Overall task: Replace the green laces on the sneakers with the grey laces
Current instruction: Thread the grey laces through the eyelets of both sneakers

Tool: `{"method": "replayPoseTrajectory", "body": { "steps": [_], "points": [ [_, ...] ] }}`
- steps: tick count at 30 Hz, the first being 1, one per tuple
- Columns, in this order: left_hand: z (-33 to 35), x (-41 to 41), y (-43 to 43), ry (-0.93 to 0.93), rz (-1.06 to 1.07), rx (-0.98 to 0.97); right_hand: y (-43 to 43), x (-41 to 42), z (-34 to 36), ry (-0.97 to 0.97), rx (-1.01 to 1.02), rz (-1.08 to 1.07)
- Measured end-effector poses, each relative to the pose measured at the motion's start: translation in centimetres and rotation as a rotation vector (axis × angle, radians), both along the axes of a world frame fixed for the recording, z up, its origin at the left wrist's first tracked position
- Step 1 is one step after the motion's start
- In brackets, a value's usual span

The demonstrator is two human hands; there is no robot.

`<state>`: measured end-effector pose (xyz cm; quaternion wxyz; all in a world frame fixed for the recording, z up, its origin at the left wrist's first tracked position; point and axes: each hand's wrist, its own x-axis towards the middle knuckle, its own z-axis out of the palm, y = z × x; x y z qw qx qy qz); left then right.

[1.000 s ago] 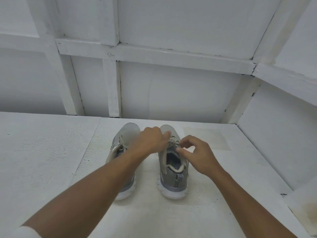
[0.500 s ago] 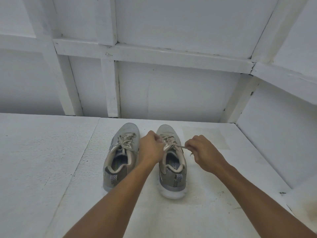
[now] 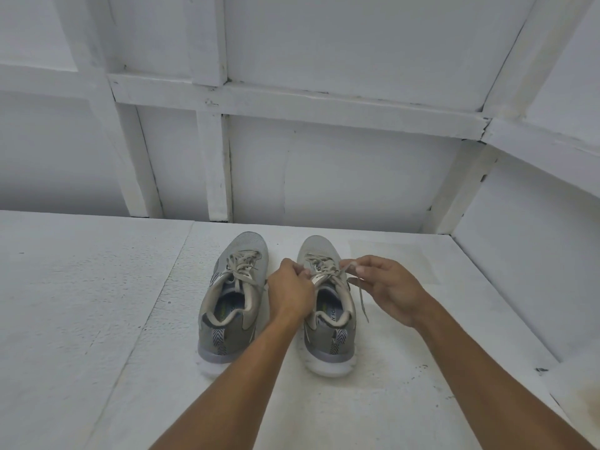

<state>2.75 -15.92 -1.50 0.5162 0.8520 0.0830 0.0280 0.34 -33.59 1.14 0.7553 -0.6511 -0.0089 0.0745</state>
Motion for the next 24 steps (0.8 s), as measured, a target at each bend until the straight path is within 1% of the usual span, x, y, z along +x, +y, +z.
{"method": "replayPoseTrajectory", "body": {
  "steps": [1,3,7,9,12,14,16,20,22,24],
  "points": [
    [0.0,0.0,0.0,0.001,0.004,-0.003,0.6,0.1,-0.2,-0.001,0.062,-0.027],
    [0.0,0.0,-0.1,0.008,0.009,-0.016,1.8,0.5,-0.6,-0.022,0.113,-0.085],
    [0.1,0.1,0.4,0.034,0.016,-0.076,3.9,1.3,-0.9,-0.020,0.063,-0.271],
    [0.5,0.4,0.8,0.046,0.038,-0.167,4.5,1.6,-0.8,-0.048,-0.091,-0.323],
    [2.1,1.0,1.0,0.023,0.008,-0.272,5.0,1.5,-0.2,-0.161,-0.453,-0.296],
    [3.7,1.2,0.6,-0.028,-0.050,-0.250,5.3,1.3,0.4,-0.208,-0.625,-0.276],
    [4.7,1.4,0.2,-0.091,-0.093,-0.189,5.3,1.2,0.8,-0.212,-0.726,-0.269],
    [5.6,1.6,0.1,-0.128,-0.207,-0.100,5.2,0.9,1.1,-0.190,-0.748,-0.273],
    [5.6,1.9,0.4,-0.139,-0.263,-0.070,5.3,0.9,1.0,-0.173,-0.707,-0.287],
    [5.4,2.1,0.7,-0.173,-0.326,-0.006,5.1,1.0,1.0,-0.138,-0.623,-0.299]
  ]
}}
